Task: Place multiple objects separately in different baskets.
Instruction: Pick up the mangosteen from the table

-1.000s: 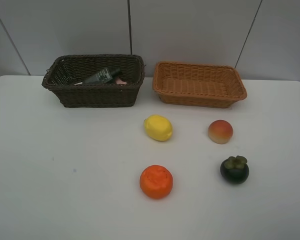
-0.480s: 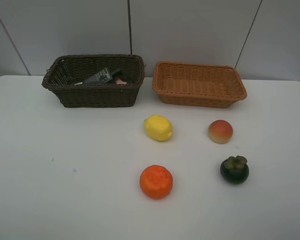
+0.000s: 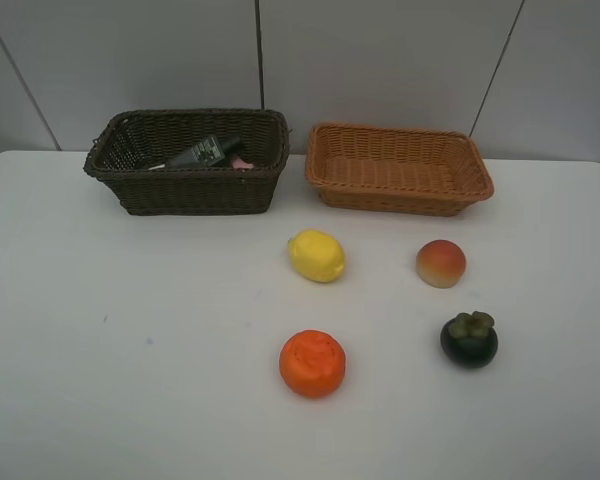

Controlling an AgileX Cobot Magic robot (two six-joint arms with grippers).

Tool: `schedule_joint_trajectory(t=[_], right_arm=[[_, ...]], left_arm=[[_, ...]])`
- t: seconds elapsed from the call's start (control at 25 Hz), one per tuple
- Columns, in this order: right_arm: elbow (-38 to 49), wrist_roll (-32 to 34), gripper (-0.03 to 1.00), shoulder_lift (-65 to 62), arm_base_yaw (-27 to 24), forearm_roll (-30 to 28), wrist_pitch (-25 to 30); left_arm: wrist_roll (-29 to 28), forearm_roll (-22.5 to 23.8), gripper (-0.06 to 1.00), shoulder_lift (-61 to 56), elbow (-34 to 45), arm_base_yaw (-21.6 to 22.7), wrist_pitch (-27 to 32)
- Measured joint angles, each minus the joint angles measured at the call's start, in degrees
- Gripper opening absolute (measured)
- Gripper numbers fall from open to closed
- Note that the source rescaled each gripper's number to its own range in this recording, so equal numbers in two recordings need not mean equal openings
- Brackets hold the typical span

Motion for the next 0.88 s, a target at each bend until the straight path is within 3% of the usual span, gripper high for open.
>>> schedule_joint_trajectory(t=[0.16, 0.88], right_arm=[[0.0, 0.0, 0.84, 0.0, 0.0, 0.0, 0.0], [0.0, 0.0, 0.84, 0.0, 0.0, 0.0, 0.0]], left_arm=[[-2.5, 2.5, 1.0, 0.0, 0.9, -0.6, -1.4], [-2.8, 2.5, 1.0, 0.0, 1.0, -0.7, -1.8]])
